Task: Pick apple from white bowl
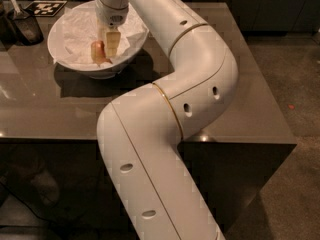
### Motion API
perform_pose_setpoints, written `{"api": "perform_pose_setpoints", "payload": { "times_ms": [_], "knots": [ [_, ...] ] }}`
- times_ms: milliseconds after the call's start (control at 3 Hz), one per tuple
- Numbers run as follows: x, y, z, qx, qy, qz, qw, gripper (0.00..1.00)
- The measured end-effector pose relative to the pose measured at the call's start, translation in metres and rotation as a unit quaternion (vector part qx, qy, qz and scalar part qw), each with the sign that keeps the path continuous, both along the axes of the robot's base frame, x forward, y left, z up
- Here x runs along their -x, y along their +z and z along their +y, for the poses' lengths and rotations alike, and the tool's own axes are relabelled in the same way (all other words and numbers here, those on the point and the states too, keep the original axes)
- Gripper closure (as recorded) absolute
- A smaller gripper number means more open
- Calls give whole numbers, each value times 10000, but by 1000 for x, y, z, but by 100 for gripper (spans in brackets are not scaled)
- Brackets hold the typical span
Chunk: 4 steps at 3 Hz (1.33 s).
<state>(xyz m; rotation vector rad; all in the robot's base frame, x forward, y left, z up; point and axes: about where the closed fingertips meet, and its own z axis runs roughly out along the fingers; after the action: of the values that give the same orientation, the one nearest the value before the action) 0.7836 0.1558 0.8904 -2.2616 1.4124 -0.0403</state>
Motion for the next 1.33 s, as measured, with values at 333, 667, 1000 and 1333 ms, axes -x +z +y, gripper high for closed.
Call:
{"api": "perform_pose_setpoints", "payload": {
  "times_ms": [333, 667, 1000, 1333],
  "knots": [
    [0, 0, 0, 0, 0, 0, 10000, 57],
    [0, 0, 0, 0, 0, 0, 10000, 34],
    [0, 0, 0, 0, 0, 0, 10000, 12],
    [0, 0, 0, 0, 0, 1, 10000, 0]
  ]
}}
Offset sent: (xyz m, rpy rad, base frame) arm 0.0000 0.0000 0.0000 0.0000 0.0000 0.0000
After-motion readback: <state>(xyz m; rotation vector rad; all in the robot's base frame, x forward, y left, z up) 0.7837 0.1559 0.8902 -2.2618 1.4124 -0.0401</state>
